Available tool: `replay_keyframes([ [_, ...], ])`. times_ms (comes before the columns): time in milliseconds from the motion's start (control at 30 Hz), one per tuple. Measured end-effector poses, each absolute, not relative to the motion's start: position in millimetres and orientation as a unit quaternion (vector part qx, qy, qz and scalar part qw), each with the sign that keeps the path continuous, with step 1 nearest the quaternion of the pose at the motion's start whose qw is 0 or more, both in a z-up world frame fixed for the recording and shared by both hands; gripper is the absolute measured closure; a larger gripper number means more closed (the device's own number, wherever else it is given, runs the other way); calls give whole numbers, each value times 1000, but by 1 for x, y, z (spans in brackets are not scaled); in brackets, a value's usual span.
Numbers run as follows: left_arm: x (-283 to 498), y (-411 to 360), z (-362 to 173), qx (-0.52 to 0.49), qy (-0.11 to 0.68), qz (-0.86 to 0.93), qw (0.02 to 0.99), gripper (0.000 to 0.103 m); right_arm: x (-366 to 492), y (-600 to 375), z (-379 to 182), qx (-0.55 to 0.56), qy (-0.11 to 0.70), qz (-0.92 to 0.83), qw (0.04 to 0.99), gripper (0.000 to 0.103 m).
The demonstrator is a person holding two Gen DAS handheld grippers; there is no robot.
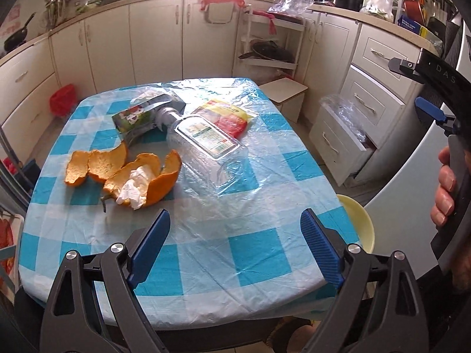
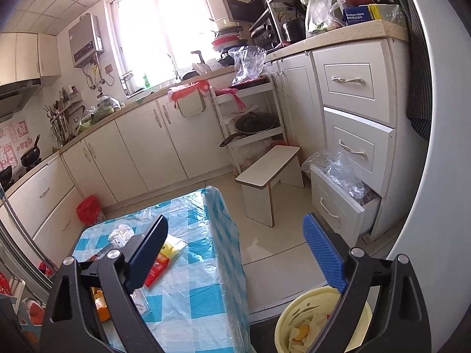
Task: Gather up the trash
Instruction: 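Return both open tools to the table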
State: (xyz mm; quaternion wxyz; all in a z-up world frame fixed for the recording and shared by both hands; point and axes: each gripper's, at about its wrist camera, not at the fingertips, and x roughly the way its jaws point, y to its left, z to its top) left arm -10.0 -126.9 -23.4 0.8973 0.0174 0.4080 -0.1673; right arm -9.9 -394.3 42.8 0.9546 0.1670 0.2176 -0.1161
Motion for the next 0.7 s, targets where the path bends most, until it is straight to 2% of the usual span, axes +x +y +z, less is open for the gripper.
replay_keyframes([
  [267,-7,-97,-24,4,399,-147,905,17,0,-379,39,157,230,-102,955,14],
  [700,15,1,-34,-61,400,-43,913,17,8,-358,36,147,242,-74,956,14],
])
